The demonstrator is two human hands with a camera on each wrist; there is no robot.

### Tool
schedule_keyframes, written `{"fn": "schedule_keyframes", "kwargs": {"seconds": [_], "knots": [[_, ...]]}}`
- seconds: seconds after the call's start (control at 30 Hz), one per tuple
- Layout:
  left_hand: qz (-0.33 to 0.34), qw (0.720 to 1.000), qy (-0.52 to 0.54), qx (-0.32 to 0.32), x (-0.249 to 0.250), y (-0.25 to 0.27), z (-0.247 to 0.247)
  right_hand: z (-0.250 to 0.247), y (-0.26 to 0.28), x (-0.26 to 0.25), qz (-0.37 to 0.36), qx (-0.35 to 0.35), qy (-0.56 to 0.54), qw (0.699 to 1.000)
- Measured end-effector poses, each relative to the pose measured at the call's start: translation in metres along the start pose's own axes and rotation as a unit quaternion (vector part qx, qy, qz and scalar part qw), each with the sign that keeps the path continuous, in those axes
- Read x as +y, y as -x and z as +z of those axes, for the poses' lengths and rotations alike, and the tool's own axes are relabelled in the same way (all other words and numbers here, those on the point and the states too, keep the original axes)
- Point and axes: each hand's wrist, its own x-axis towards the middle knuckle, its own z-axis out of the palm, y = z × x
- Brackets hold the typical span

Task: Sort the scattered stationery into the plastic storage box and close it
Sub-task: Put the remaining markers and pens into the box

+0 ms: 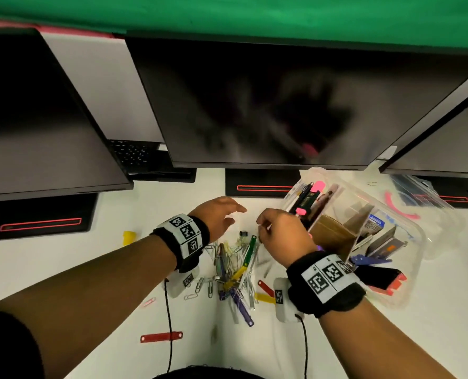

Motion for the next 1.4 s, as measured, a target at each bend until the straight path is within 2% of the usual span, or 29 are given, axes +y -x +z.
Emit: {"fn": "schedule_keyframes", "kwargs": {"seconds": [0.07,0.2,0.33,0.47,0.73,0.93,1.03,1.2,1.4], "knots": [[-0.058,0.998,-0.023,-0.008,-0.037,0.013,-0.007,0.029,-0.011,-0.009,-0.005,-0.063,0.030,0.998],[-0.201,0.976,-0.071,-0.033,-0.109,0.042,-0.017,0.074,-0.035,-0.020,0.000,-0.134,0.050,0.990],[-0.290,0.951,-0.096,-0.051,-0.147,0.066,-0.015,0.098,-0.058,-0.027,-0.022,-0.131,0.082,0.988],[-0.330,0.942,-0.041,-0.036,-0.164,0.075,-0.001,0.111,-0.075,-0.036,-0.006,-0.147,0.111,0.983],[-0.309,0.949,0.000,-0.054,-0.161,0.076,0.015,0.118,-0.064,-0.036,0.028,-0.158,0.100,0.982],[-0.198,0.978,-0.017,-0.069,-0.116,0.051,0.009,0.095,-0.041,-0.029,0.018,-0.065,0.034,0.997],[-0.163,0.981,-0.036,-0.096,-0.089,0.035,0.015,0.073,-0.024,-0.017,0.026,-0.034,0.010,0.999],[-0.173,0.970,-0.109,-0.134,-0.079,0.026,0.036,0.050,0.003,0.013,0.051,-0.060,0.011,0.997],[-0.183,0.966,-0.118,-0.141,-0.080,0.024,0.042,0.045,0.026,0.030,0.049,-0.095,0.009,0.994]]}}
